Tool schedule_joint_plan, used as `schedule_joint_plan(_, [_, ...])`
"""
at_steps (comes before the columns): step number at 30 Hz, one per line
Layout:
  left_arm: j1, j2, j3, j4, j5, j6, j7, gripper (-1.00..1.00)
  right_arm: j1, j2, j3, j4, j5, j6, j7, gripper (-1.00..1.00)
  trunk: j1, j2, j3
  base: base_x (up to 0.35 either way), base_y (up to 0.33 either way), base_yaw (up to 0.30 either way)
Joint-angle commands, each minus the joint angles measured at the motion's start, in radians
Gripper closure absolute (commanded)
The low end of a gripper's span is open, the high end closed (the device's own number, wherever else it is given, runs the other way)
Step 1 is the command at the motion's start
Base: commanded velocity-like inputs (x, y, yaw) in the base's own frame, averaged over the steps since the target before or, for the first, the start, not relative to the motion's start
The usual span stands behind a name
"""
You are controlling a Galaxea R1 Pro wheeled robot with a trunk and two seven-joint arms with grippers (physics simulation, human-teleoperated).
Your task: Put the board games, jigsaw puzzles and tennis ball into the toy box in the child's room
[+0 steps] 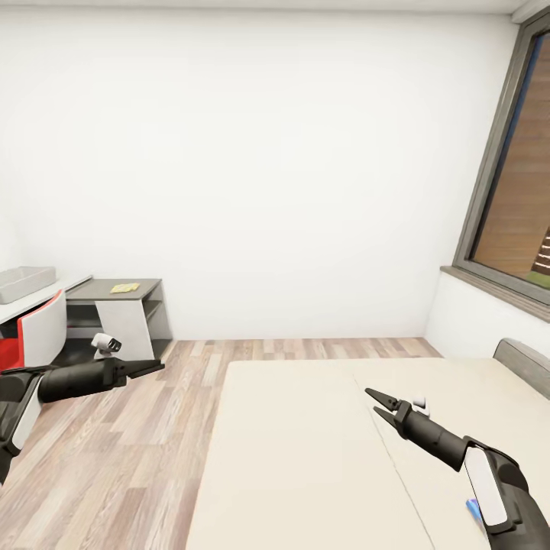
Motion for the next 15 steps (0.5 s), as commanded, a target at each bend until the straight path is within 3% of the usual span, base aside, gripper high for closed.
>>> schedule_joint_plan(1, [0.0, 0.0, 0.0, 0.0, 0.0, 0.01, -0.003, -1.0, 0.0, 0.0, -0.002, 0.0, 0.0, 0.005, 0.003, -1.0, 0.0, -0.001, 0.0, 0.0, -0.007, 0.0])
schedule_joint_plan(15, [0.0, 0.0, 0.0, 0.0, 0.0, 0.011, -0.005, -1.0, -0.001, 0.0, -0.002, -0.001, 0.0, 0.005, 0.003, -1.0, 0.0, -0.001, 0.0, 0.029, -0.001, 0.0])
